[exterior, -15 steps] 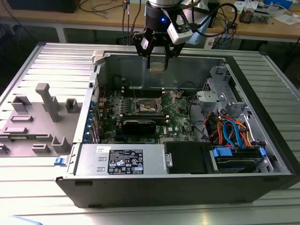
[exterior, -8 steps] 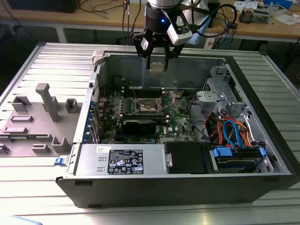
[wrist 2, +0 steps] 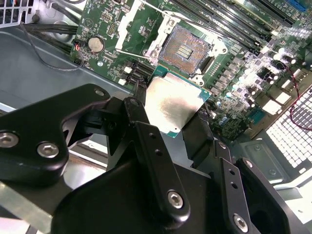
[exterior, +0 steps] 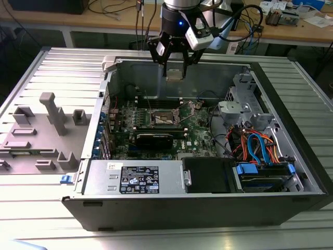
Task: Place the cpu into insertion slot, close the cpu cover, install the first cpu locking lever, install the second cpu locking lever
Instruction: 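Place the cpu into insertion slot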
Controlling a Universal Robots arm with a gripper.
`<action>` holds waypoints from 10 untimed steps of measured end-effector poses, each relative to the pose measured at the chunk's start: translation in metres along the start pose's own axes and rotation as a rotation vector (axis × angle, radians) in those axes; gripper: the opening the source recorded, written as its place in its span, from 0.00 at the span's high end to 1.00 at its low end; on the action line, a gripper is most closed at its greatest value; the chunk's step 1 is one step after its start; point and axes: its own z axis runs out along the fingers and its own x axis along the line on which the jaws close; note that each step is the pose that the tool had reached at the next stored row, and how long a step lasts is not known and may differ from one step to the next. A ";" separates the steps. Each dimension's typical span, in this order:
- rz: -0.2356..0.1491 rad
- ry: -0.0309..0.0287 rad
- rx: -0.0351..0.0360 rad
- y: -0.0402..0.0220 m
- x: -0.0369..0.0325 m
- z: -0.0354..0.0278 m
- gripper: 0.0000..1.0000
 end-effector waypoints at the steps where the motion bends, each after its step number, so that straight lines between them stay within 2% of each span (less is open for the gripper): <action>1: 0.000 0.0000 0.0000 0.0000 0.0000 0.0000 0.45; 3: 0.000 -0.0002 -0.0003 0.0000 0.0000 0.0006 0.45; 8: 0.000 -0.0043 -0.0002 -0.0001 0.0003 0.0074 0.45; 10: 0.000 -0.0058 -0.0002 -0.0002 0.0007 0.0126 0.45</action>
